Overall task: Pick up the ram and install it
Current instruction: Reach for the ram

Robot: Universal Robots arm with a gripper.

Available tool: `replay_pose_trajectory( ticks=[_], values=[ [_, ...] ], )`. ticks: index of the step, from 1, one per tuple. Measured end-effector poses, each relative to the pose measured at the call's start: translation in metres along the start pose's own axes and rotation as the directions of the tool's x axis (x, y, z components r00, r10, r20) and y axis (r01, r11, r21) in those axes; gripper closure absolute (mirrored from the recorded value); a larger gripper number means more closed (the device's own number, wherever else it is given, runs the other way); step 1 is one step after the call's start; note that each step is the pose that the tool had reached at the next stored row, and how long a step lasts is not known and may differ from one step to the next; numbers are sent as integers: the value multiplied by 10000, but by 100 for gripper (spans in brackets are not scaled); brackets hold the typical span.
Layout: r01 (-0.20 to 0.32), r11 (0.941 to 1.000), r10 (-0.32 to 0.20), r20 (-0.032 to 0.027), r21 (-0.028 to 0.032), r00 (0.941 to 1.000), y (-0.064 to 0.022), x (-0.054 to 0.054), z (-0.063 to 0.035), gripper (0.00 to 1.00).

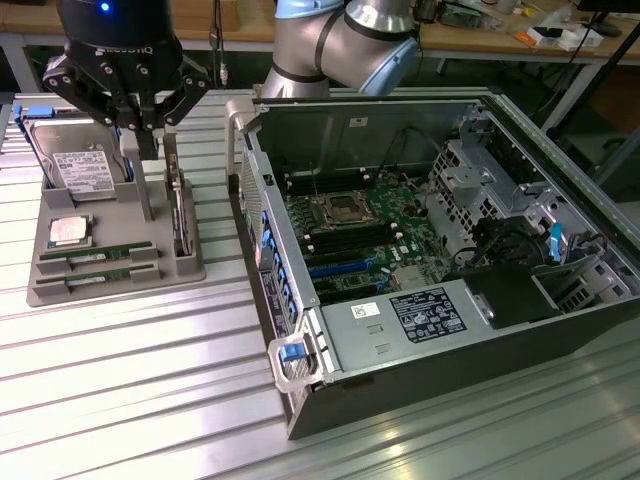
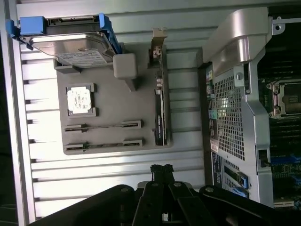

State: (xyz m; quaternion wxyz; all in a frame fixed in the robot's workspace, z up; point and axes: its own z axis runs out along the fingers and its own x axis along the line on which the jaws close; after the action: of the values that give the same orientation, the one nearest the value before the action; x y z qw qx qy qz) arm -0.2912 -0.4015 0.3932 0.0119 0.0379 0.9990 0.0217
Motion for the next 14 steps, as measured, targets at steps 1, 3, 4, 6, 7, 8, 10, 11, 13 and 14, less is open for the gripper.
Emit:
replay_pose_trajectory(
  ticks=[1, 3, 4, 6, 7, 8, 10, 11, 13, 14],
  values=[
    [-1, 10000, 1, -2, 1, 10000, -4, 43, -2, 89],
    [0, 10000, 0, -3, 1, 10000, -11, 123, -4, 89],
    [1, 10000, -1, -4, 1, 10000, -14, 155, -4, 89],
    [0, 10000, 0, -5, 1, 10000, -22, 234, -6, 89],
    [-1, 10000, 1, -8, 3, 10000, -25, 268, -8, 89],
    [-1, 10000, 1, -12, 2, 10000, -28, 309, -8, 89],
    [-1, 10000, 1, -18, 2, 10000, -35, 388, -10, 89],
    [0, 10000, 0, -20, 2, 10000, -37, 408, -10, 89],
    [0, 10000, 0, -28, 3, 10000, -41, 458, -11, 89],
    [-1, 10000, 1, -38, 4, 10000, -43, 484, -12, 89]
  ],
)
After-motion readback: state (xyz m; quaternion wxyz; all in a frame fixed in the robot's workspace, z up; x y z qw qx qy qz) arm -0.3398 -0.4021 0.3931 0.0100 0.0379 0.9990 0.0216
